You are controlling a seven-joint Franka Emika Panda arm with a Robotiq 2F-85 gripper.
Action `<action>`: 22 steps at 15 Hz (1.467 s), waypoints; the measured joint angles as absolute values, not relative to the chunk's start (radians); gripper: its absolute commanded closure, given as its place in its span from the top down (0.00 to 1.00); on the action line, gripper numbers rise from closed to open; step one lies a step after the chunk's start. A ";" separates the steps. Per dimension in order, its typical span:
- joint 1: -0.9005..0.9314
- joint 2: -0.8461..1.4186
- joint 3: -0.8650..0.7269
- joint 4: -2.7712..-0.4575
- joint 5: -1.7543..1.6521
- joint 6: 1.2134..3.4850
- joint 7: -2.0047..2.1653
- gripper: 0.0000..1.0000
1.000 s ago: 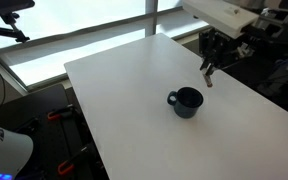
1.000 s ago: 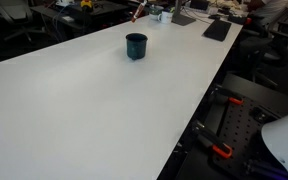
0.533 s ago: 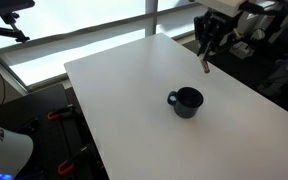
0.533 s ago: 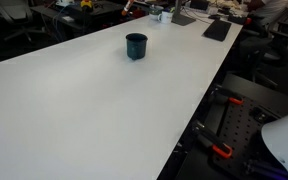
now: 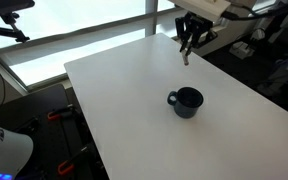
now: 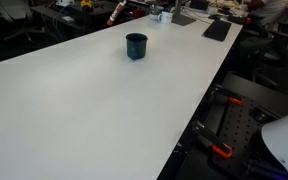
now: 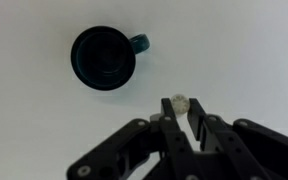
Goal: Take the marker out of the cup
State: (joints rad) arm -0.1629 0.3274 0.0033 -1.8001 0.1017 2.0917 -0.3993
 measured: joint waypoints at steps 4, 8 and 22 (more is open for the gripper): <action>-0.151 0.377 0.018 -1.795 0.102 2.066 -0.413 0.05; -0.141 0.449 0.019 -1.784 0.099 2.039 -0.413 0.05; -0.128 0.589 0.019 -1.723 0.075 1.968 -0.409 0.05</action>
